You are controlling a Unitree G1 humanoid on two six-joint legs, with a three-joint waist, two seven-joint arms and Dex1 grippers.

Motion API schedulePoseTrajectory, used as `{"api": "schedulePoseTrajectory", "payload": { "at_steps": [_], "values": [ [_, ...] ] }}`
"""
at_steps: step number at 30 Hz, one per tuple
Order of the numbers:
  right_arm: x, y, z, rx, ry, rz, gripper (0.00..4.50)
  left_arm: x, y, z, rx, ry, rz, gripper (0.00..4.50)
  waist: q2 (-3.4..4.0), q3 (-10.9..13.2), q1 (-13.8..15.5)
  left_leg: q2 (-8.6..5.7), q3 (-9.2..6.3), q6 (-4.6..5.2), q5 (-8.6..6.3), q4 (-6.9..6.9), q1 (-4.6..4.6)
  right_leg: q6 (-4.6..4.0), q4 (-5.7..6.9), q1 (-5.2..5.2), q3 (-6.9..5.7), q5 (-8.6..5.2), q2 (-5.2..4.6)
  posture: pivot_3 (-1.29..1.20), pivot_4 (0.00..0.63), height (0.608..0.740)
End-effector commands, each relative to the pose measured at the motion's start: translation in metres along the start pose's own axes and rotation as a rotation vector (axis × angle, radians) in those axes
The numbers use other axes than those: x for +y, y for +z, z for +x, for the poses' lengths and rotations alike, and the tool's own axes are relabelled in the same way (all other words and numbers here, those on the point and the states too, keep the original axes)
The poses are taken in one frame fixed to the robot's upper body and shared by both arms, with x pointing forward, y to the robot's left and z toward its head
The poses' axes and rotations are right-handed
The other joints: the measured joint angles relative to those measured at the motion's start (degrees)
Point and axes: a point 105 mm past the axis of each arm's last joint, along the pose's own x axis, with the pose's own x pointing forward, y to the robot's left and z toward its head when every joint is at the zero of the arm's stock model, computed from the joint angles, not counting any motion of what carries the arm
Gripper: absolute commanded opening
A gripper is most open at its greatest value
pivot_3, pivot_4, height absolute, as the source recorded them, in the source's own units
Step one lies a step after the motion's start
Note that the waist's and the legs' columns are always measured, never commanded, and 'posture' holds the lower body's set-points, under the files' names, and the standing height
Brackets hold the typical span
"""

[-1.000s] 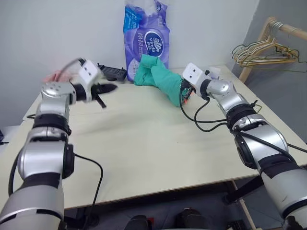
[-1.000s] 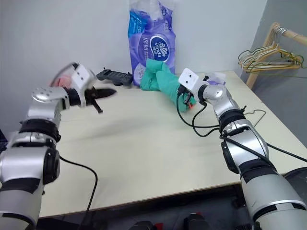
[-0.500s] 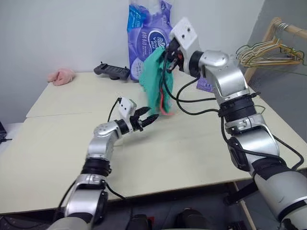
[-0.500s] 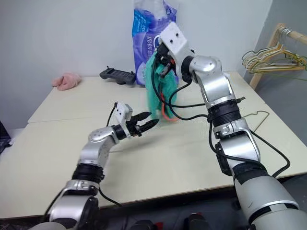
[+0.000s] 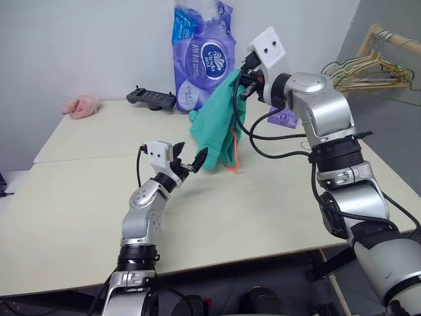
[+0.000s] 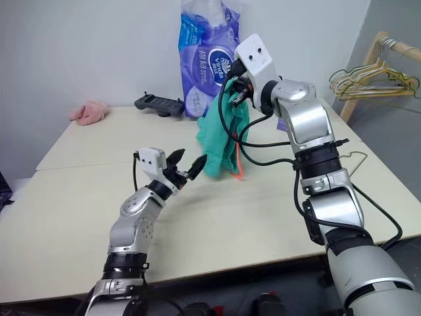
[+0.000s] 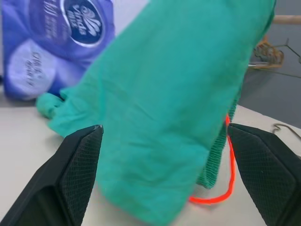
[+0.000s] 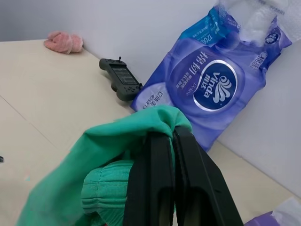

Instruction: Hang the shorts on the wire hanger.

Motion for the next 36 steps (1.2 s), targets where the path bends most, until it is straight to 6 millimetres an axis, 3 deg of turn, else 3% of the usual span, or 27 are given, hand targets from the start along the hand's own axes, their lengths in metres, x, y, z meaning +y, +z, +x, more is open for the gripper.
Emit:
{"api": "schedulePoseTrajectory", "payload": {
  "at_steps": [1, 12, 20, 24, 29, 32, 36],
  "values": [
    [-0.004, 0.025, -0.004, -0.082, -0.011, 0.005, 0.00, -0.004, 0.006, 0.002, -0.017, -0.004, 0.033, 4.48, 0.00, 0.0, 0.1, 0.00, -0.02, 0.00, 0.00, -0.01, 0.07, 0.00, -0.03, 0.09, -0.03, 0.00, 0.00, 0.03, 0.034, 0.740],
    [0.013, 0.047, -0.003, -0.131, 0.041, 0.005, 0.00, -0.026, -0.006, 0.022, 0.026, -0.126, 0.175, 4.48, 0.01, 0.0, 0.1, 0.00, -0.14, 0.05, -0.03, -0.04, 0.30, 0.00, -0.19, 0.40, -0.15, 0.00, 0.01, 0.03, 0.035, 0.740],
    [0.017, 0.054, -0.007, -0.142, 0.051, 0.021, 0.00, -0.015, -0.008, 0.026, 0.018, -0.061, 0.258, 4.48, 0.03, 0.0, 0.1, 0.01, -0.16, 0.06, -0.04, -0.04, 0.29, 0.00, -0.21, 0.40, -0.16, 0.00, 0.00, 0.02, 0.035, 0.740],
    [0.014, 0.061, -0.011, -0.156, 0.041, 0.035, 0.00, -0.002, -0.019, 0.023, 0.069, -0.018, 0.290, 4.48, 0.02, 0.0, 0.1, 0.01, -0.17, 0.06, -0.04, -0.04, 0.30, 0.00, -0.21, 0.40, -0.17, 0.00, 0.00, 0.02, 0.035, 0.740],
    [0.015, 0.061, -0.013, -0.153, 0.042, 0.038, 0.00, -0.001, -0.021, 0.023, 0.072, -0.021, 0.290, 4.48, 0.04, 0.0, 0.1, 0.01, -0.17, 0.07, -0.05, -0.05, 0.29, 0.00, -0.22, 0.40, -0.18, 0.00, 0.00, 0.01, 0.032, 0.740],
    [0.015, 0.060, -0.013, -0.152, 0.037, 0.037, 0.00, -0.005, -0.019, 0.023, 0.061, -0.039, 0.271, 3.88, 0.04, 0.0, 0.1, 0.01, -0.18, 0.07, -0.05, -0.05, 0.29, 0.00, -0.23, 0.40, -0.18, 0.00, 0.00, 0.01, 0.031, 0.740],
    [0.015, 0.061, -0.014, -0.153, 0.035, 0.038, 0.00, -0.007, -0.017, 0.023, 0.057, -0.055, 0.269, 2.64, 0.04, 0.0, 0.1, 0.01, -0.18, 0.07, -0.06, -0.05, 0.29, 0.00, -0.23, 0.40, -0.18, 0.00, 0.00, 0.02, 0.029, 0.740]
  ]
}}
